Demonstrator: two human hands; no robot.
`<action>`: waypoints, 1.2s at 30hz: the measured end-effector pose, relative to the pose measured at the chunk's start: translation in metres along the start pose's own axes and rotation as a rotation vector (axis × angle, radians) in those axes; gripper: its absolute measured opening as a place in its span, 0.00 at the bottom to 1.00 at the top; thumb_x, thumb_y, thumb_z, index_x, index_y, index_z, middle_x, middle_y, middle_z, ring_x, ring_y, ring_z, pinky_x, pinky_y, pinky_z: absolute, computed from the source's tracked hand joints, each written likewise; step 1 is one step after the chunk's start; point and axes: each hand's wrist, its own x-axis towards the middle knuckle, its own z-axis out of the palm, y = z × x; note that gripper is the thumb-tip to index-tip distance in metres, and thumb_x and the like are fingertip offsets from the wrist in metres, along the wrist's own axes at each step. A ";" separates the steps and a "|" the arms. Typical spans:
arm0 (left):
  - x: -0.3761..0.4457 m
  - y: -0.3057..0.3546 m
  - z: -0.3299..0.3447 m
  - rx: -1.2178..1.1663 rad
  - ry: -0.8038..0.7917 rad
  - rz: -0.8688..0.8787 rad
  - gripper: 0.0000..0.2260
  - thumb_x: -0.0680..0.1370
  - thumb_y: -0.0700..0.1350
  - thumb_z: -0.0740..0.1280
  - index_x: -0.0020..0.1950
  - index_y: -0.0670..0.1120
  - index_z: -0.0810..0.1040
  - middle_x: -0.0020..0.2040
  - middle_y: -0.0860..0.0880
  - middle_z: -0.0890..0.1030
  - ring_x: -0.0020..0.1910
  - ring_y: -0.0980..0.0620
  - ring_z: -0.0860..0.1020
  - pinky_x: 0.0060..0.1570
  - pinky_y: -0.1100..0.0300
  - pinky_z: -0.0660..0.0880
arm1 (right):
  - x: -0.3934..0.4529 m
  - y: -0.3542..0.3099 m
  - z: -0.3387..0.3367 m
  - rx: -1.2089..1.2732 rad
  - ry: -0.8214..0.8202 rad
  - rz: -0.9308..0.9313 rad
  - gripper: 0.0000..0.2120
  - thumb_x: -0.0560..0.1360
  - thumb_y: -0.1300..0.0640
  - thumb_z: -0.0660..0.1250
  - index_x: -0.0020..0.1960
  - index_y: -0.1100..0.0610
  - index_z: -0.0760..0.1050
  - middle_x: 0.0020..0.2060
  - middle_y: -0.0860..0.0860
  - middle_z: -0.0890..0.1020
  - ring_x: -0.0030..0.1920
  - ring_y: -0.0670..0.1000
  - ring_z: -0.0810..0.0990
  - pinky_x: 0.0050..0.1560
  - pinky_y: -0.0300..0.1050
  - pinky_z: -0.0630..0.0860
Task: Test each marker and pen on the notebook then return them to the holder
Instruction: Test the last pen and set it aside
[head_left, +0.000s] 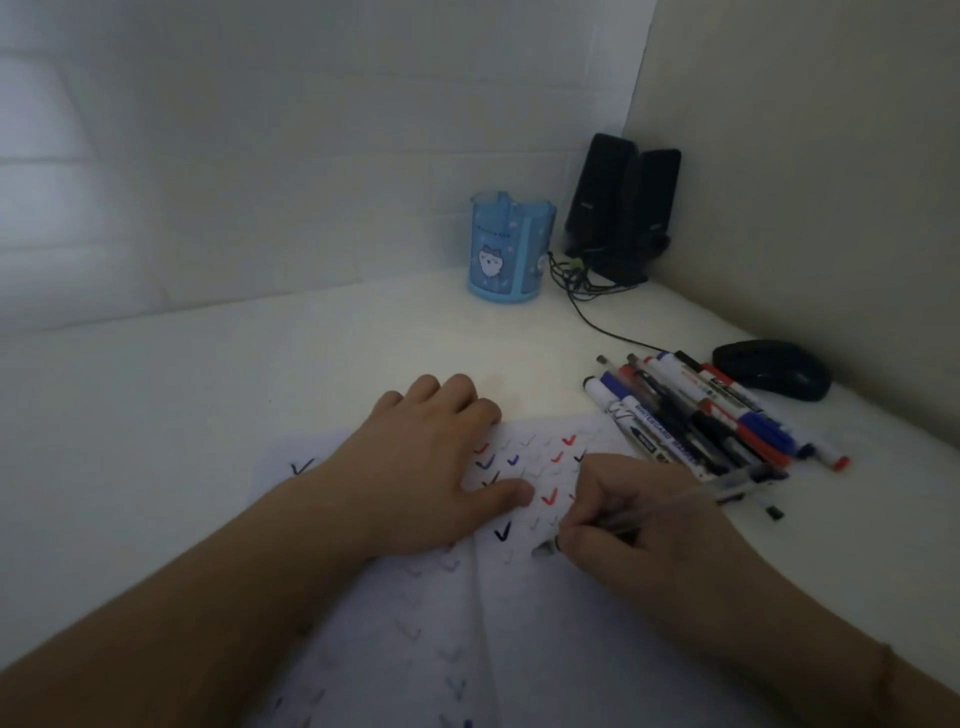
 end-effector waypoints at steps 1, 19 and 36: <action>0.000 0.000 0.000 -0.008 0.004 0.005 0.31 0.69 0.74 0.46 0.61 0.56 0.68 0.53 0.56 0.68 0.49 0.54 0.66 0.52 0.54 0.69 | 0.001 0.001 0.000 0.002 -0.012 0.003 0.07 0.67 0.57 0.70 0.32 0.56 0.73 0.29 0.52 0.78 0.30 0.51 0.74 0.29 0.38 0.70; 0.001 0.001 -0.009 0.066 -0.020 0.079 0.33 0.71 0.73 0.48 0.67 0.55 0.67 0.58 0.56 0.71 0.54 0.54 0.69 0.54 0.55 0.70 | 0.011 0.013 -0.035 -0.155 0.225 -0.064 0.10 0.74 0.56 0.65 0.43 0.39 0.73 0.47 0.45 0.79 0.49 0.44 0.78 0.49 0.38 0.76; 0.078 0.179 -0.072 0.740 -0.493 0.347 0.11 0.79 0.50 0.60 0.58 0.47 0.74 0.54 0.49 0.77 0.51 0.49 0.77 0.46 0.57 0.72 | -0.143 0.022 -0.120 0.045 0.814 0.310 0.07 0.70 0.59 0.74 0.38 0.54 0.76 0.34 0.48 0.82 0.35 0.43 0.79 0.35 0.30 0.70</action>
